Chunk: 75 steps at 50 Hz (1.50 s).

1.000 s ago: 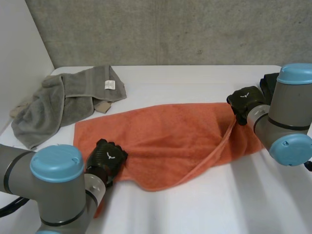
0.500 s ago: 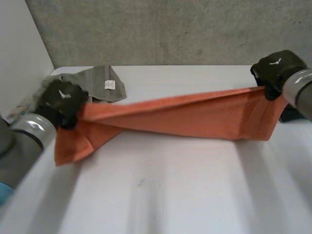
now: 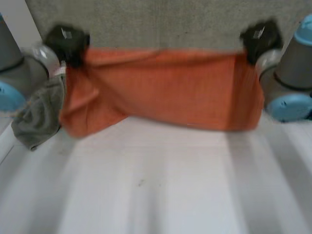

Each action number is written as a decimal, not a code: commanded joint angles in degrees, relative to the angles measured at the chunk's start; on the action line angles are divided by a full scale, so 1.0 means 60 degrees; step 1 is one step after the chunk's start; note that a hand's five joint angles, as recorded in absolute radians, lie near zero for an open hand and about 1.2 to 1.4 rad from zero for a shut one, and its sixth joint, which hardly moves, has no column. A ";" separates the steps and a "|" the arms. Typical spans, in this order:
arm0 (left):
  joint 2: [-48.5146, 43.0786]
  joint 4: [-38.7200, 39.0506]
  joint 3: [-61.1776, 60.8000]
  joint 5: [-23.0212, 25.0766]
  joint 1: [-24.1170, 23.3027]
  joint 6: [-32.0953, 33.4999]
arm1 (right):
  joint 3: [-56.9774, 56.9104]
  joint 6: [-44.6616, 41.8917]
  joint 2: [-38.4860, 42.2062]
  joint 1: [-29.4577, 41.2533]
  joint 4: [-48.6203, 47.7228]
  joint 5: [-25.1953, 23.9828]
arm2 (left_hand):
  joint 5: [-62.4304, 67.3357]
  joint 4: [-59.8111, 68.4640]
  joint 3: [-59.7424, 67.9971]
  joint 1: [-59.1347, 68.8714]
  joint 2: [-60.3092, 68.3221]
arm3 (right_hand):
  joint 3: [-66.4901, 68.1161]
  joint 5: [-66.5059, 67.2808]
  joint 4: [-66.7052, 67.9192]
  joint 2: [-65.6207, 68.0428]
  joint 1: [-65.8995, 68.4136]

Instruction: Fold the laundry.

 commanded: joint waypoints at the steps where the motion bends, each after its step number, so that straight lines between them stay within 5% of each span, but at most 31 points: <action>1: 0.0261 0.1553 0.2804 -0.0308 -0.0159 -0.2111 | -0.1756 0.1419 -0.0220 -0.0176 -0.4335 0.0919 | 0.2197 0.1895 0.1972 0.2538 0.1923 | 0.1980 0.1860 0.1906 0.2115 0.2474; 15: 0.1316 0.1803 -0.0884 0.0219 0.0074 -0.2319 | 0.2196 0.1758 -0.2080 -0.0205 -0.3402 -0.0266 | 0.2197 0.1895 0.1972 0.2538 0.1923 | 0.1980 0.1860 0.1906 0.2115 0.2474; 28: 0.0630 0.1862 -0.5618 0.2299 0.1129 0.0580 | 0.6255 0.1231 -0.1979 -0.0498 -0.1526 -0.1644 | 0.0771 0.0469 0.0547 0.1113 0.0498 | 0.1980 0.1860 0.1906 0.2115 0.2474; 34: 0.0072 0.1628 -0.6000 0.2329 0.1466 0.1929 | 0.6506 0.0820 -0.1393 -0.0644 -0.1497 -0.1585 | -0.1997 -0.2299 -0.2222 -0.1656 -0.2270 | 0.1980 0.1860 0.1906 0.2115 0.2474; 37: 0.0232 0.1525 -0.6102 0.2329 0.1569 0.1945 | 0.6550 0.0776 -0.1392 -0.0630 -0.1511 -0.1571 | -0.5581 -0.5882 -0.5805 -0.5239 -0.5854 | 0.1980 0.1860 0.1906 0.2115 0.2474; 42: 0.0890 0.1569 -0.6409 0.2241 0.1657 0.1506 | 0.6579 0.0966 -0.1539 -0.0586 -0.1541 -0.1527 | -0.6853 -0.7155 -0.7078 -0.6512 -0.7127 | 0.1980 0.1860 0.1906 0.2115 0.2474; 52: 0.2458 0.1730 -0.8034 0.1904 0.2155 0.0875 | 0.6608 0.1318 -0.1685 -0.0659 -0.1540 -0.1380 | -0.6829 -0.7130 -0.7053 -0.6487 -0.7102 | 0.1980 0.1860 0.1906 0.2115 0.2474; 61: 0.3177 0.1818 -0.9573 0.1641 0.2492 0.1138 | 0.6608 0.1303 -0.1685 -0.0601 -0.1526 -0.1336 | -0.2624 -0.2925 -0.2848 -0.2282 -0.2897 | 0.1980 0.1860 0.1906 0.2115 0.2474; 75: 0.1816 0.2111 -0.8608 0.1348 0.2200 0.2018 | 0.6799 0.1172 -0.1685 -0.0454 -0.1555 -0.1336 | -0.5594 -0.5896 -0.5819 -0.5253 -0.5867 | 0.1980 0.1860 0.1906 0.2115 0.2474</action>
